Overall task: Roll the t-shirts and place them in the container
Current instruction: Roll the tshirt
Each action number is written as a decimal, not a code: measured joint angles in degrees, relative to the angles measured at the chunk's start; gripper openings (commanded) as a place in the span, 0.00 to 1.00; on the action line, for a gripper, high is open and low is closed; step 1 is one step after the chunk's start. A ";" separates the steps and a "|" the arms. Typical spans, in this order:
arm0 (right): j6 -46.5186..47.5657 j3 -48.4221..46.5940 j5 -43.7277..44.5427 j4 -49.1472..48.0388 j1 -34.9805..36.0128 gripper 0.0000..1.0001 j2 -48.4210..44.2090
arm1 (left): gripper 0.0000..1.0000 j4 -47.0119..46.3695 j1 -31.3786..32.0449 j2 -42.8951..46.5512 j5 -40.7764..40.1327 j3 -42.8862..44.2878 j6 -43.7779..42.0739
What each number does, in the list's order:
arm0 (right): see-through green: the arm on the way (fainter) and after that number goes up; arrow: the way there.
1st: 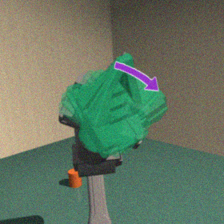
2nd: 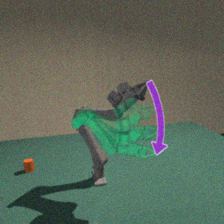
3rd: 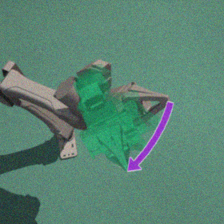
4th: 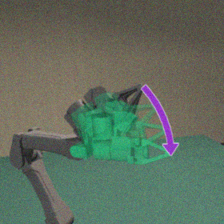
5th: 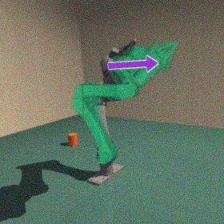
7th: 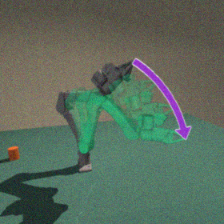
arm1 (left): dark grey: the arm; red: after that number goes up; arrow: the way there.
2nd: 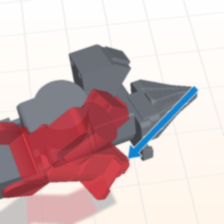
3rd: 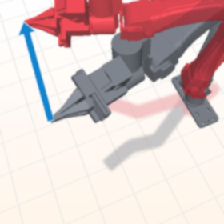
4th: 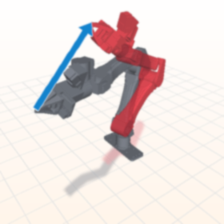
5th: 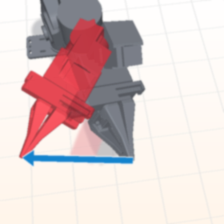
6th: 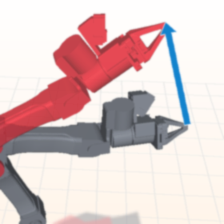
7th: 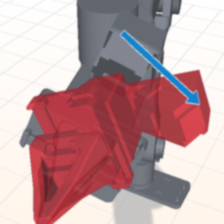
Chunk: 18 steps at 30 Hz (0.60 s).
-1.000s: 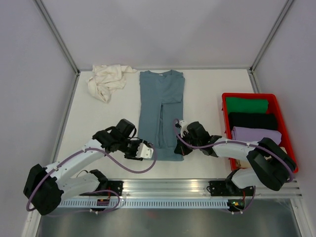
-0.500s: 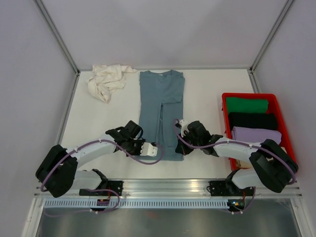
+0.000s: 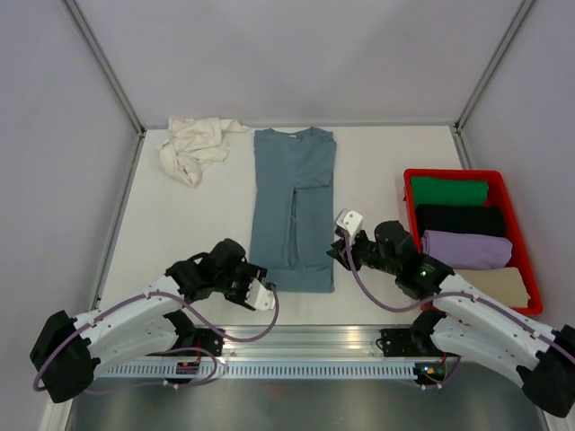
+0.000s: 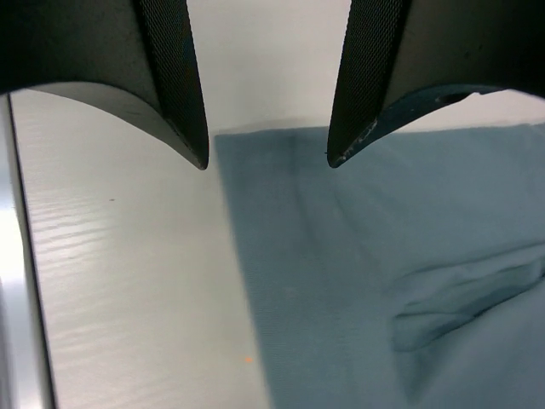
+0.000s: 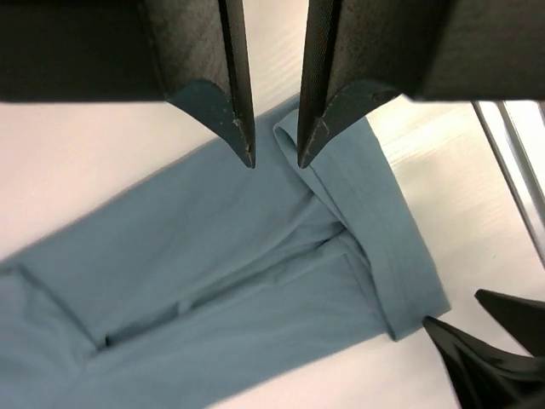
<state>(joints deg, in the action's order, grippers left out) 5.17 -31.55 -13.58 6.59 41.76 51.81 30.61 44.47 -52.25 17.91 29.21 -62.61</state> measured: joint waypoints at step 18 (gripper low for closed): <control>22.29 4.52 11.04 6.91 20.72 0.42 16.48 | 0.38 -9.40 4.52 -4.85 -7.98 -7.69 1.36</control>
<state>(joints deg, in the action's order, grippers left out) 27.46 -27.03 -2.55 13.50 62.48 68.29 21.21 48.99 -57.10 9.93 21.52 -61.25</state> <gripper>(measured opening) 0.415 0.446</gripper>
